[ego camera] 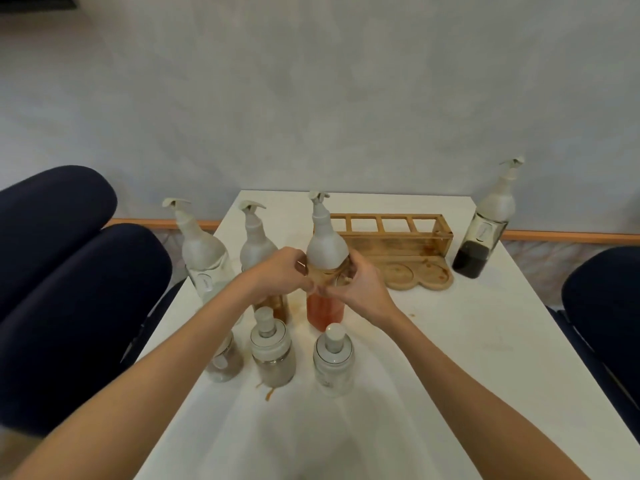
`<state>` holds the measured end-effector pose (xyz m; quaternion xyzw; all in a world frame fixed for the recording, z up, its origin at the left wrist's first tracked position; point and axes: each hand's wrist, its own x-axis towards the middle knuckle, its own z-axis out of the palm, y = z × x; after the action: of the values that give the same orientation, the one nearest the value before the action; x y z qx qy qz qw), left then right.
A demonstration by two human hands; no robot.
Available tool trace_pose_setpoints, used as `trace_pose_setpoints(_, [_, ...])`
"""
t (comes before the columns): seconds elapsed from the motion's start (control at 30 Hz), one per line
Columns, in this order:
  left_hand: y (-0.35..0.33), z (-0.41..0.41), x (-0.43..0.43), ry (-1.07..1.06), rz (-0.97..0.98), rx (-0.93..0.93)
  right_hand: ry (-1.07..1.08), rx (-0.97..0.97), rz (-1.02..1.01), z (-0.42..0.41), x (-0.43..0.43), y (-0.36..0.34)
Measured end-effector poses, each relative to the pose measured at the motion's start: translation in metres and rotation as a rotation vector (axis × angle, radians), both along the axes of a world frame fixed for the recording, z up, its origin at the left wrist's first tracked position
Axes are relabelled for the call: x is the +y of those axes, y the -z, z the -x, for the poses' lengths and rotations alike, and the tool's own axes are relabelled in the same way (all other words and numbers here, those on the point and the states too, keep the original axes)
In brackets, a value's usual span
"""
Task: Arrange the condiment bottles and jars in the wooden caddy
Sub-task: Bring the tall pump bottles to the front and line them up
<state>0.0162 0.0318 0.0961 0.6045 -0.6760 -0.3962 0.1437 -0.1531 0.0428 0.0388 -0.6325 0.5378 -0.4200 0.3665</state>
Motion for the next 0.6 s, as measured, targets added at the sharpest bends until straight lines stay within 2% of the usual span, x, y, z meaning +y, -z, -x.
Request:
trace_pose_setpoints(0.2, [0.005,-0.009,0.000,-0.006,-0.040,0.003,-0.039,-0.001,-0.008,-0.008,-0.002,0.008])
trace_pose_setpoints(0.6, [-0.003,-0.012,0.011,-0.032,0.009,-0.074,-0.085,0.042,-0.057,-0.013,-0.004,0.007])
